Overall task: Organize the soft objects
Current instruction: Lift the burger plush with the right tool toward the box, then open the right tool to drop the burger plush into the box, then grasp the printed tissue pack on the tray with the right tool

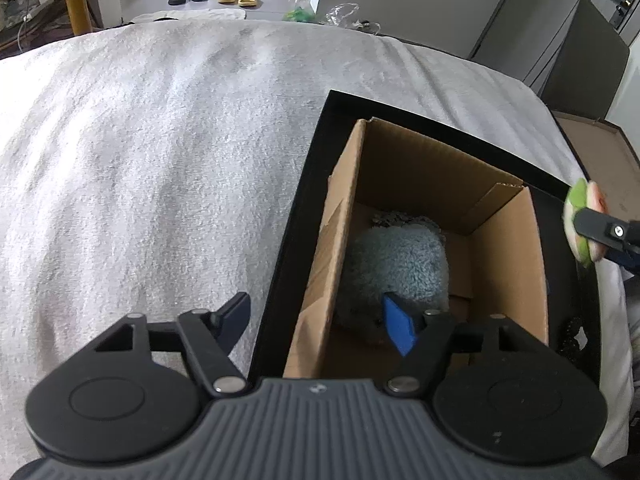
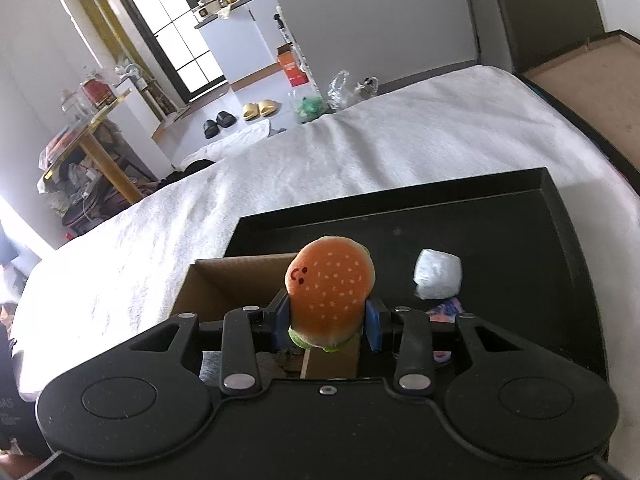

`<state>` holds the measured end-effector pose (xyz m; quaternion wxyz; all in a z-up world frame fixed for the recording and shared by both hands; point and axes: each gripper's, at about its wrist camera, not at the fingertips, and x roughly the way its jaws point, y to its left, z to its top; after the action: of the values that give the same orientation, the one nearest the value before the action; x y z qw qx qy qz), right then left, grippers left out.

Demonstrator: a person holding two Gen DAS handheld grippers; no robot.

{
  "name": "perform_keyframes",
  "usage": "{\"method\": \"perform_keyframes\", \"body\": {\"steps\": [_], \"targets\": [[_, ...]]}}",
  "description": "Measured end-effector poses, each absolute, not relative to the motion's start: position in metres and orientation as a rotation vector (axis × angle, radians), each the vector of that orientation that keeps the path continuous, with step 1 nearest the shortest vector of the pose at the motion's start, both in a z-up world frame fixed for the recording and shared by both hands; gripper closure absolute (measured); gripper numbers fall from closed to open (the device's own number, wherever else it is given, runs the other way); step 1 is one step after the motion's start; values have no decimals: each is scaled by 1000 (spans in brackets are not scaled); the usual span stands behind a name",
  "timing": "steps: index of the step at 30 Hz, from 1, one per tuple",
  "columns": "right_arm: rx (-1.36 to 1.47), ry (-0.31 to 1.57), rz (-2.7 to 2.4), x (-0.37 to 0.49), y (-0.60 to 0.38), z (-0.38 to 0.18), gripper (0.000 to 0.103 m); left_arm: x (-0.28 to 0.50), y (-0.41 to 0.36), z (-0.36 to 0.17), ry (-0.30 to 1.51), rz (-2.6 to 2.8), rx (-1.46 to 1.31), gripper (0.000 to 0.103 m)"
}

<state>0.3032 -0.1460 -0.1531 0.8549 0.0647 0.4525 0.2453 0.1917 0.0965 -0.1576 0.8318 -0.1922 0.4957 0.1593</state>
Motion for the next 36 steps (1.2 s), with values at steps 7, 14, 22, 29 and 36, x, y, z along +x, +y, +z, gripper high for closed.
{"method": "perform_keyframes", "body": {"steps": [7,14,22,29,36], "targets": [[110,962,556,303,-122,-151,66,194,96,-163,1057,274,-418,80],[87,982,590,298,-99,-153,57,193,100,-163,1066,264,-414,89],[76,987,542,293,-108,-154,54,191,100,-164,1064,263,-416,89],[66,994,499,284,-131,-151,54,191,99,-161,1072,266,-412,89],[72,1003,451,276,-158,-155,53,189,94,-155,1073,271,-386,88]]}}
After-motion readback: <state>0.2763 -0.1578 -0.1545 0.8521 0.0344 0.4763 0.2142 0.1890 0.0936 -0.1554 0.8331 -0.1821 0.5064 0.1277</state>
